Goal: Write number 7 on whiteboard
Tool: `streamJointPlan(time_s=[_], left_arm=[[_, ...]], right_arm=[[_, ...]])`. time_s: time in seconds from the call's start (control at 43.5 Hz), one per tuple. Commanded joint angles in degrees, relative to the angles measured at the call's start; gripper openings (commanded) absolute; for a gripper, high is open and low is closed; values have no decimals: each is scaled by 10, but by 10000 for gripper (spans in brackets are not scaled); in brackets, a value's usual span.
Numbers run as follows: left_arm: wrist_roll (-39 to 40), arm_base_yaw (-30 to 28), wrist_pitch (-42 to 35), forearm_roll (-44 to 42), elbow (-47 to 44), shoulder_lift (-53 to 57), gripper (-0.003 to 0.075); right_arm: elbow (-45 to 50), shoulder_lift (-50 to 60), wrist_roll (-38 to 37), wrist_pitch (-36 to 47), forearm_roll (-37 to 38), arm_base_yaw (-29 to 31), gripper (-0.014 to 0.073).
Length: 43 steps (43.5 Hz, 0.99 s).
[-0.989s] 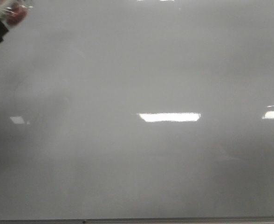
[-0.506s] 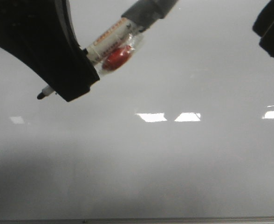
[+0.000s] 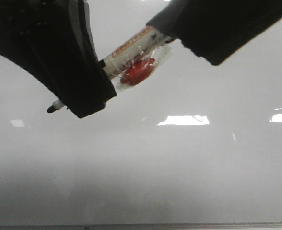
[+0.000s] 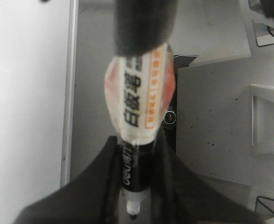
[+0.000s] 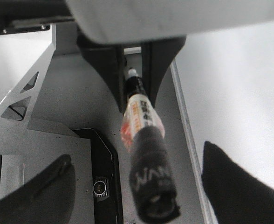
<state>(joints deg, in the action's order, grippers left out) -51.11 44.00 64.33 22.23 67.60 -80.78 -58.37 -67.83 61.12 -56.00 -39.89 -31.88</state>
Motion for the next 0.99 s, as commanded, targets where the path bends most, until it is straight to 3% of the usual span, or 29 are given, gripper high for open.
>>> streamJointPlan(time_s=[0.0,0.368,0.621,0.713,0.874,0.966], left_arm=[[-9,4,-16,17,19,16,-20],[-9,4,-17,17,19,16,-20],[-8,4,-21,19,19,16,-14],[-8,4,-22,23,19,16,82],[19,3,-31,14,29,22,372],[45,3,-27,2,49,41,439]], right_arm=[[-29,-4,6,13,-35,-4,572],[-31,-23,6,3,-38,-6,304],[-31,-23,6,-4,-38,-6,41],[-31,-23,6,-4,-38,-6,-10],[-30,-23,3,-5,-38,-5,-38],[-30,-21,-5,-3,-36,-4,-38]])
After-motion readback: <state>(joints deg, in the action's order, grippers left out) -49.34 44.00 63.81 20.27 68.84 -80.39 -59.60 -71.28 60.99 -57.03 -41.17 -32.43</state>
